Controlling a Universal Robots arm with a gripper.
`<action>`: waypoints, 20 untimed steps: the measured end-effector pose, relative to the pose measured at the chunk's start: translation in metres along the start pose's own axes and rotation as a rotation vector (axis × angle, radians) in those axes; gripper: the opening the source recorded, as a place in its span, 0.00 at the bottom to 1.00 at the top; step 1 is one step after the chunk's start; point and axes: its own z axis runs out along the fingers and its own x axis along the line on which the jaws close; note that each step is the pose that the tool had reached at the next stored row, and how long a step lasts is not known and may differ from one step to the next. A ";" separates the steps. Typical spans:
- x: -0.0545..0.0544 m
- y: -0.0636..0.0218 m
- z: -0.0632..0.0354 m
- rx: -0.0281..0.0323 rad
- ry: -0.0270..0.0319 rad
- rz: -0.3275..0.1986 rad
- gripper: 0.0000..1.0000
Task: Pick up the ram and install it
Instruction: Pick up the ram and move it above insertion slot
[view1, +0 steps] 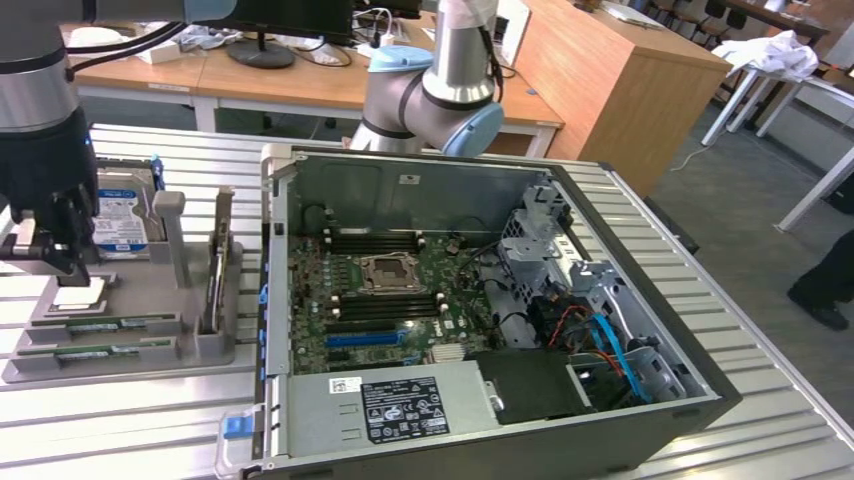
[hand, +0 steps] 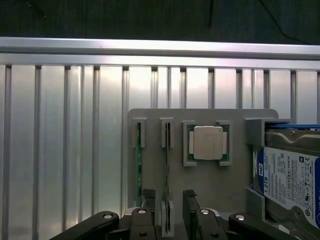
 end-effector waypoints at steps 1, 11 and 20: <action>0.000 0.0000 0.0006 0.0000 0.0000 0.000 0.36; 0.001 -0.0002 0.0054 -0.0002 0.0002 -0.004 0.36; 0.001 -0.0003 0.0089 -0.0002 0.0002 -0.006 0.36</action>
